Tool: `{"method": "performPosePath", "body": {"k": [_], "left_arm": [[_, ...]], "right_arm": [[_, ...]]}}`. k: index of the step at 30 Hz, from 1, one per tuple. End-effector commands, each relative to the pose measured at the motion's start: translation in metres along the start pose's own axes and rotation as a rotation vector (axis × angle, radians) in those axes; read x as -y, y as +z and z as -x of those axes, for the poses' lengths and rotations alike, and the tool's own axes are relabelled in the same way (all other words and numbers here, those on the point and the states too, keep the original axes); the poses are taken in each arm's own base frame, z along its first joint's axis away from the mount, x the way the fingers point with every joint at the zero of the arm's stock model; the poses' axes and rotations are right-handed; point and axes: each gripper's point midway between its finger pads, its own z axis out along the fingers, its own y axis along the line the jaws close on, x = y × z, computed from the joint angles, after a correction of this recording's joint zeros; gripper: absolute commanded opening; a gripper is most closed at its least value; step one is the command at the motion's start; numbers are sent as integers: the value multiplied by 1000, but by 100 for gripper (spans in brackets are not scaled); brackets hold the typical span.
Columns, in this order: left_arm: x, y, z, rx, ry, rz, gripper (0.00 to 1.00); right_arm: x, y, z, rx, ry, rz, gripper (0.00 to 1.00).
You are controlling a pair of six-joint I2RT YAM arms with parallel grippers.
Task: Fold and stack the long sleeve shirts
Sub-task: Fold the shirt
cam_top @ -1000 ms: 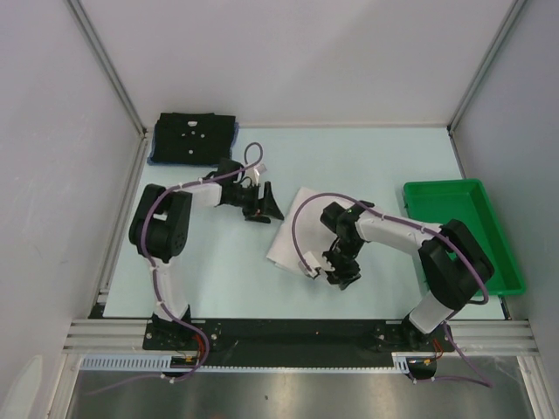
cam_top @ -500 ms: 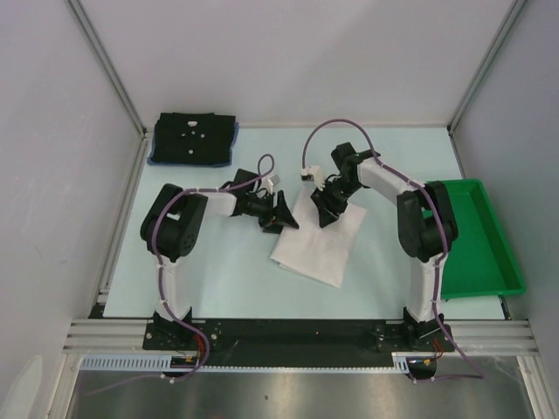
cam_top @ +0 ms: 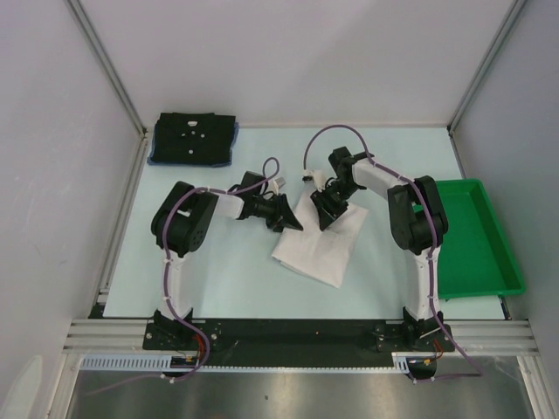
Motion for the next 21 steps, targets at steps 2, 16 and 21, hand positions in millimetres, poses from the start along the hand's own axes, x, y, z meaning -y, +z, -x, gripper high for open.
{"method": "performPosePath", "body": {"k": [2,16,21], "left_arm": [[-19,-1,10,91,71,146,4],[40,-131,70,146,541,508,0],[92,-213,123,237,873,799,0]], "right_arm": [[8,26,-25,-90,73,-4,40],[30,-95,46,469,448,102,82],[34,-110,51,585,688,222,89]]}}
